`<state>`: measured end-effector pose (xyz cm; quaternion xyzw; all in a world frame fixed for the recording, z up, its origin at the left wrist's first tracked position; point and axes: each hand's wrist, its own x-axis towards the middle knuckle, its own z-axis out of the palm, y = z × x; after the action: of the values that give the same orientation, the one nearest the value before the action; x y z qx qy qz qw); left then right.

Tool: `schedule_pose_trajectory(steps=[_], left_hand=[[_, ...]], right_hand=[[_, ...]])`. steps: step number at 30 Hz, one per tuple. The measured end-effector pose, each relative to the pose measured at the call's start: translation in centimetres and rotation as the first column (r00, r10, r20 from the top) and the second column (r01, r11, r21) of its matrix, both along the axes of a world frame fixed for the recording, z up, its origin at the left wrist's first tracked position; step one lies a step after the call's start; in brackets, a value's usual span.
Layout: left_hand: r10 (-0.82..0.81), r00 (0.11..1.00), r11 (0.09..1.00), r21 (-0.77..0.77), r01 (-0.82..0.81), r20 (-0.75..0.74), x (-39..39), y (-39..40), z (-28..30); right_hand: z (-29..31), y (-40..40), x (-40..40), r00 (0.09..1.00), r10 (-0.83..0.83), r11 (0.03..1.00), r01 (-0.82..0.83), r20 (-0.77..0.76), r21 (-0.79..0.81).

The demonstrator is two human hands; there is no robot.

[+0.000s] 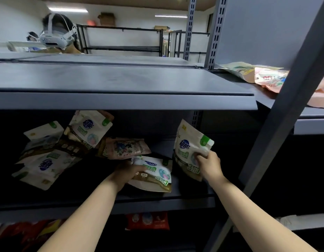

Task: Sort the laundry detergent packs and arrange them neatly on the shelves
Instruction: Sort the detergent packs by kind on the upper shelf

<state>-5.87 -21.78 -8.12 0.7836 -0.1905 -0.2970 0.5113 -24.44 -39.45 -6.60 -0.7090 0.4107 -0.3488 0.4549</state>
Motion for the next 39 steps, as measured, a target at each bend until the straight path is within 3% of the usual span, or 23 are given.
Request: schedule_pose_trajectory(steps=[4,9,14,17,21,28,36,39], left_hand=[[0.066,0.997,0.991,-0.117,-0.061,0.038,-1.9,0.8,0.5],[0.107,0.946,0.990,0.060,-0.131,0.305,-3.1,1.8,1.0],[0.218,0.888,0.976,-0.079,-0.204,0.405,-4.9,3.1,2.8],[0.231,0.758,0.969,-0.077,-0.233,0.610,-6.8,4.6,4.1],[0.255,0.581,0.964,-0.253,-0.086,0.773,-10.5,7.4,5.7],[0.391,0.510,0.890,-0.455,0.001,0.766,-15.6,11.0,7.4],[0.436,0.609,0.787,-0.609,0.099,0.662,-21.0,12.3,10.4],[0.451,0.609,0.752,-0.645,0.135,0.653,-22.5,12.0,12.4]], right_hand=[[1.3,0.5,-0.7,0.985,0.031,1.000,-0.029,0.168,-0.010],[3.0,2.1,-1.7,0.946,-0.004,0.999,0.016,0.323,-0.035],[4.5,3.9,-3.1,0.938,-0.085,0.996,0.081,0.335,0.027],[5.3,5.6,-4.6,0.929,-0.073,0.995,0.094,0.364,-0.039],[6.7,8.5,-7.1,0.901,-0.171,0.960,0.243,0.399,-0.136],[9.0,12.2,-12.3,0.864,-0.212,0.912,0.343,0.457,-0.224],[11.8,13.5,-18.1,0.738,-0.297,0.829,0.514,0.606,-0.220],[13.2,13.0,-20.0,0.689,-0.312,0.796,0.566,0.655,-0.216]])
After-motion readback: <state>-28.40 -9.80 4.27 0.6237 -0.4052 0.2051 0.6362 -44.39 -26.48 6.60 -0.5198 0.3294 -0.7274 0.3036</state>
